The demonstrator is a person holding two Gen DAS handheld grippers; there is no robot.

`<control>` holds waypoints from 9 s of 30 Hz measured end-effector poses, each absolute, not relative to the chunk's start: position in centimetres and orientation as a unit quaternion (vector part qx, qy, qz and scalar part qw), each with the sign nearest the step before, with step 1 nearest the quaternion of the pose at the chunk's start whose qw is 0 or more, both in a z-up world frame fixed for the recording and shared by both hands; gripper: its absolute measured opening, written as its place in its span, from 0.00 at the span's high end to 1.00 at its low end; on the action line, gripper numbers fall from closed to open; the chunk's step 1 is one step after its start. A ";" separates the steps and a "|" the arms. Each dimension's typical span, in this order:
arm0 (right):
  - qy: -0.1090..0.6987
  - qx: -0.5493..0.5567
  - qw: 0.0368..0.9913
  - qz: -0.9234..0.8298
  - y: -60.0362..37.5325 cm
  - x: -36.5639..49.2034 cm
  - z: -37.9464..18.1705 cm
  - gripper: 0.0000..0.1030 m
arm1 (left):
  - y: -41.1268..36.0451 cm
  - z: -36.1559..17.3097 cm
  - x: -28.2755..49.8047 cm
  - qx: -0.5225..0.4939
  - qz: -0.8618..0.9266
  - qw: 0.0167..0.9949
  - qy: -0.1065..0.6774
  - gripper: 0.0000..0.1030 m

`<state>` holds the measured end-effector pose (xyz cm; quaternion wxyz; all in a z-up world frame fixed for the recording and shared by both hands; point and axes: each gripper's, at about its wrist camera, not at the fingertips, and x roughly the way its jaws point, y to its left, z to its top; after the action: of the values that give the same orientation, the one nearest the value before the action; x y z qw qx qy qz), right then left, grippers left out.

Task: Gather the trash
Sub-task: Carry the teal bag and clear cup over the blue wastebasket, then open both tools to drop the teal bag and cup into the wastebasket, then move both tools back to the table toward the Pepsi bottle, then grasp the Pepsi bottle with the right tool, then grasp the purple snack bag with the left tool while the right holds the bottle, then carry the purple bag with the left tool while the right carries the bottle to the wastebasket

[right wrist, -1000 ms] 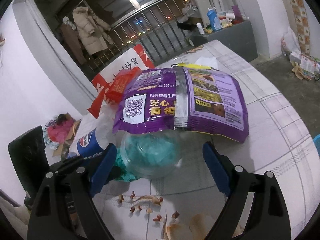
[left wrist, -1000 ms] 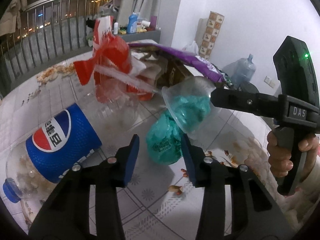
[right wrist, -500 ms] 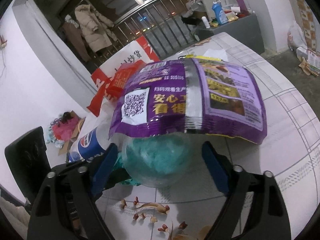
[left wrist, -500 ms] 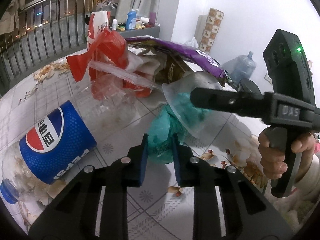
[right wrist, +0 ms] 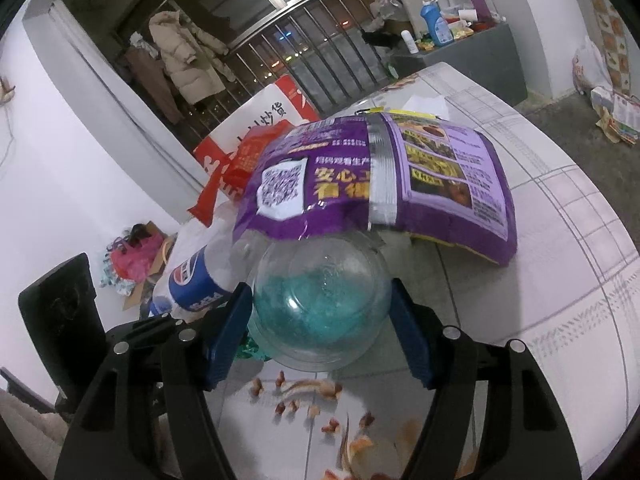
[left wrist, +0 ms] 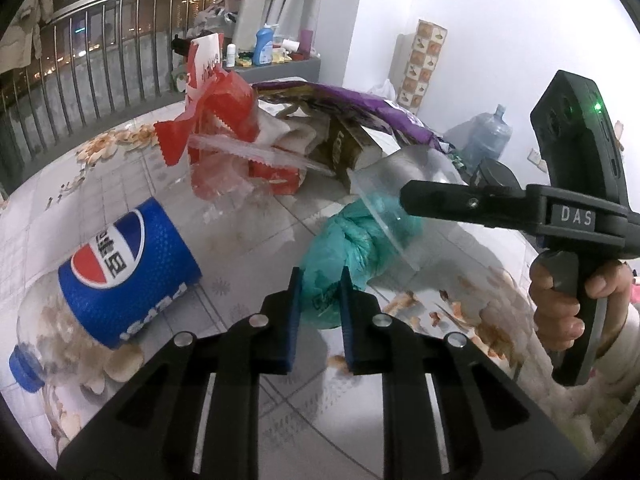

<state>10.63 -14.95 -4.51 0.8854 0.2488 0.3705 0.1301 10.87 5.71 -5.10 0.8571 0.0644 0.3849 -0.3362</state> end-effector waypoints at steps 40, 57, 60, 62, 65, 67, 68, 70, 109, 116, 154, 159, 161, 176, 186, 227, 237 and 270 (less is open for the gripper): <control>0.222 0.343 0.909 -0.082 -31.0 -7.3 -0.3 0.35 | -8.3 0.8 5.7 0.137 -0.455 0.808 0.350 0.85; 0.225 0.442 0.824 -0.275 -47.6 -11.7 -5.8 0.35 | -32.8 -4.8 8.5 0.196 -0.517 0.695 0.460 0.85; 0.239 0.472 0.799 -0.287 -50.7 -11.1 -8.5 0.35 | -37.0 -7.2 8.8 0.220 -0.510 0.684 0.473 0.85; 0.248 0.489 0.784 -0.291 -52.7 -10.7 -10.3 0.35 | -39.0 -8.6 8.9 0.234 -0.507 0.676 0.480 0.85; 0.262 0.508 0.763 -0.302 -55.3 -9.9 -13.1 0.34 | -42.3 -11.0 8.7 0.260 -0.507 0.664 0.485 0.80; 0.273 0.516 0.749 -0.313 -56.3 -9.6 -14.7 0.29 | -44.0 -12.5 8.4 0.271 -0.513 0.653 0.487 0.67; 0.279 0.521 0.743 -0.314 -57.0 -9.3 -15.7 0.21 | -44.4 -13.1 8.3 0.274 -0.511 0.653 0.487 0.61; 0.288 0.522 0.735 -0.323 -57.7 -9.0 -17.0 0.20 | -45.3 -13.9 8.5 0.272 -0.503 0.658 0.491 0.58; 0.267 0.338 0.893 -0.133 -36.0 -5.3 0.2 0.20 | -9.4 5.3 7.2 0.089 -0.454 0.815 0.348 0.48; 0.265 0.326 0.906 -0.055 -31.1 -2.9 2.3 0.20 | 2.6 8.2 7.7 0.032 -0.340 0.890 0.303 0.48; 0.470 0.302 0.818 0.139 -9.8 10.0 -4.0 0.26 | 19.8 -7.7 14.7 -0.115 -0.264 0.786 0.547 0.78; 0.503 0.366 0.768 0.151 -9.8 9.6 -7.4 0.26 | 18.5 -8.1 12.1 -0.112 -0.273 0.785 0.544 0.80; 0.498 0.385 0.761 0.156 -10.1 9.2 -7.8 0.26 | 17.8 -8.2 11.1 -0.115 -0.284 0.780 0.545 0.80; 0.454 0.477 0.742 0.128 -15.9 5.9 -8.2 0.44 | 6.8 -8.4 10.1 -0.062 -0.390 0.739 0.546 0.84; 0.387 0.521 0.760 0.028 -23.9 1.0 -7.9 0.45 | -3.5 -7.8 9.7 0.001 -0.448 0.716 0.535 0.85; 0.396 0.406 0.823 -0.005 -28.1 3.2 -6.0 0.44 | 1.4 -0.8 15.1 -0.185 -0.387 0.784 0.449 0.91; 0.398 0.389 0.831 -0.001 -27.8 3.0 -5.1 0.45 | 5.0 3.2 5.5 -0.015 -0.429 0.771 0.471 0.93; 0.382 0.375 0.844 0.023 -26.2 2.1 -3.6 0.45 | -0.4 2.7 5.6 -0.025 -0.460 0.775 0.433 0.99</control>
<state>2.13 -26.16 -3.58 0.8442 0.3750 0.3823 0.0230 5.62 -0.37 2.74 0.7747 -0.0255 0.4330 -0.4601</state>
